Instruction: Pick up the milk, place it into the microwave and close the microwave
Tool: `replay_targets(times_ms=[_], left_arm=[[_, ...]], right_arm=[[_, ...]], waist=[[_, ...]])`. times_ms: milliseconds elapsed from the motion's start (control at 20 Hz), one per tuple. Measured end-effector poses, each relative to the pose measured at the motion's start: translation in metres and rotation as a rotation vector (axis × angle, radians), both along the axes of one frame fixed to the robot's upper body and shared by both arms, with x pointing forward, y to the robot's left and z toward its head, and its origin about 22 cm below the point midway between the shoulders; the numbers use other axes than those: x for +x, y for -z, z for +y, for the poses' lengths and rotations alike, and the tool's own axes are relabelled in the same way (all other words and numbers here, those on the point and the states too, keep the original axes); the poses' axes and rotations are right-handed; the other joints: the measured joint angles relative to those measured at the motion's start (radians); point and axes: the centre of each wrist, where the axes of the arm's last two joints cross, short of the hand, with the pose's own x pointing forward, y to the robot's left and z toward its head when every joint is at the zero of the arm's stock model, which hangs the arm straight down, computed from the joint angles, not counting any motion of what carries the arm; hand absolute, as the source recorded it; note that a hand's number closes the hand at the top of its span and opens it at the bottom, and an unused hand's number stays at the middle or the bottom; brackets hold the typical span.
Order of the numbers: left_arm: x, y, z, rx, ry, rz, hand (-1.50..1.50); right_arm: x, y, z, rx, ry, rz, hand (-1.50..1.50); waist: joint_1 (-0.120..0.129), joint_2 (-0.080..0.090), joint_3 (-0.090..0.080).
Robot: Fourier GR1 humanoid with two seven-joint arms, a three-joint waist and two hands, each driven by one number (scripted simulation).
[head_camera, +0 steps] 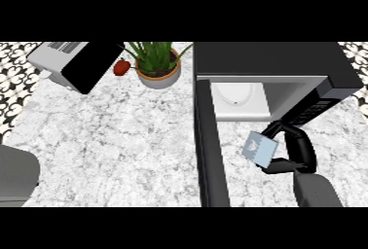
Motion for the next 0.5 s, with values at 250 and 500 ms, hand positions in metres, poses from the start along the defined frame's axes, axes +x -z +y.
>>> replay_targets(times_ms=[250,500], left_arm=[[-0.006,0.002,0.004,-0.007,0.001,0.0,-1.5],[-0.006,0.001,0.01,-0.014,0.008,-0.019,-1.5]], right_arm=[[0.02,-0.033,0.024,-0.025,0.023,-0.01,1.5],[0.045,-0.055,0.05,-0.101,0.061,-0.029,1.5]], waist=[[0.006,0.001,0.001],[0.012,0.004,0.001]])
